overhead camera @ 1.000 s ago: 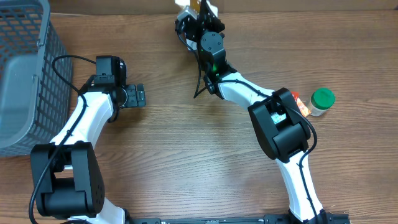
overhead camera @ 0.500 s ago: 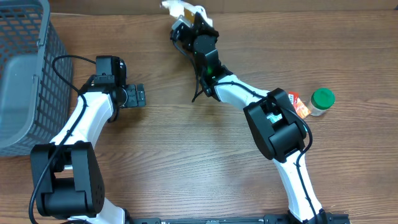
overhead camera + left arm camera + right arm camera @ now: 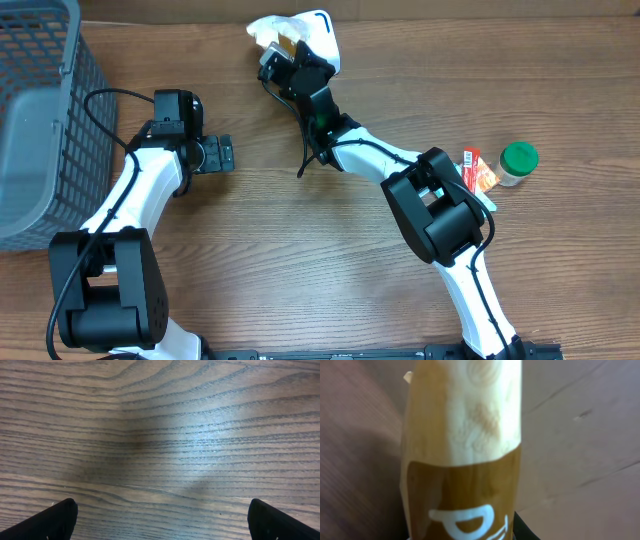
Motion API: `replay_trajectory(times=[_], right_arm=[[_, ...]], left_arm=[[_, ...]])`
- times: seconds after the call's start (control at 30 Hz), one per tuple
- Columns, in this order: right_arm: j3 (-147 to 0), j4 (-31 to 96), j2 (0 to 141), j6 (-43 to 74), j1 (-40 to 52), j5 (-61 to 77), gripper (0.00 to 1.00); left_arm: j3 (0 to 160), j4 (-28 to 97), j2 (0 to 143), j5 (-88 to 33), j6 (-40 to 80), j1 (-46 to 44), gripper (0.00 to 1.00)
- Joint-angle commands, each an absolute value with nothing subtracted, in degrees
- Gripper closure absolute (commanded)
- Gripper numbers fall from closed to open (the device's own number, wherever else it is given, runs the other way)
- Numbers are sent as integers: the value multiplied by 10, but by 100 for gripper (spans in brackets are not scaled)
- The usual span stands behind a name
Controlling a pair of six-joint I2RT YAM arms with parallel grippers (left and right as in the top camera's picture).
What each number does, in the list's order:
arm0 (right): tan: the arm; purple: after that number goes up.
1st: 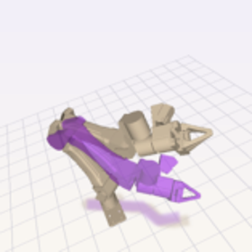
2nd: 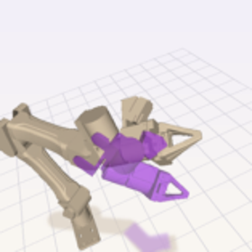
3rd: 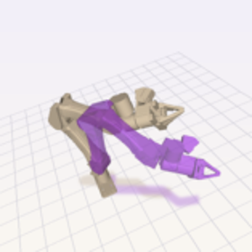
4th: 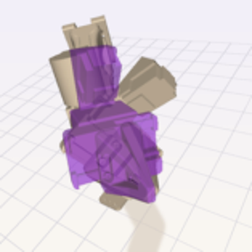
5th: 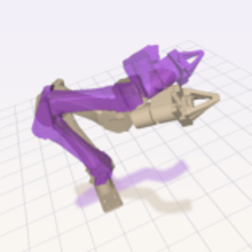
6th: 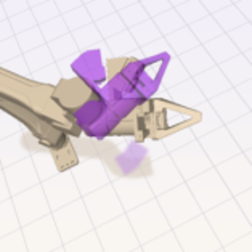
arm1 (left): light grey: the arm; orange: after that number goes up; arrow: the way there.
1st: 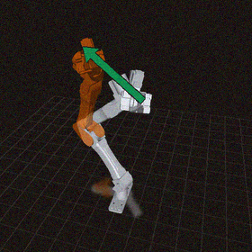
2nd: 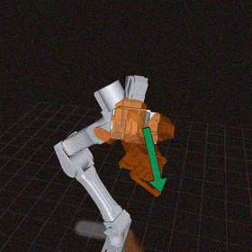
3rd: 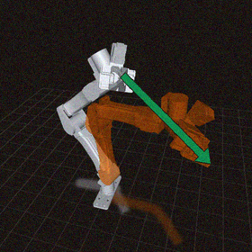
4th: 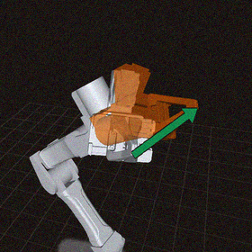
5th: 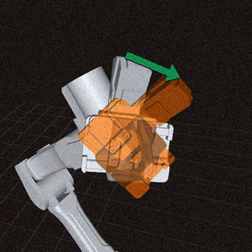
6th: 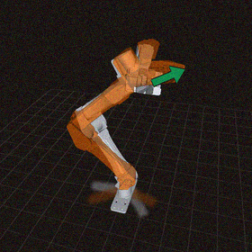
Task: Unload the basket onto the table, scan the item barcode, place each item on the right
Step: 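Hold the snack bag against the white scanner with the right gripper, then carry the snack bag right and set it down near the wipes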
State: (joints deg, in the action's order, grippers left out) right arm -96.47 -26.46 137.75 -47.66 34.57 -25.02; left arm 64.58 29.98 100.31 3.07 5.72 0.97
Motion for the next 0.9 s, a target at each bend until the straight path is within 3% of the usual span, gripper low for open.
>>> replay_trajectory(times=[0.0, 0.33, 0.73, 0.87], right_arm=[[-975, -254, 1375, -416, 344, -261, 96], [-975, -187, 1269, -333, 342, -275, 97], [-975, 243, 1084, -58, 328, -238, 97], [-975, 437, 1073, -53, 316, -156, 97]], left_arm=[[656, 298, 1007, 32, 47, 11, 0], [656, 298, 1007, 32, 47, 11, 0], [656, 298, 1007, 32, 47, 11, 0], [656, 298, 1007, 32, 47, 11, 0]])
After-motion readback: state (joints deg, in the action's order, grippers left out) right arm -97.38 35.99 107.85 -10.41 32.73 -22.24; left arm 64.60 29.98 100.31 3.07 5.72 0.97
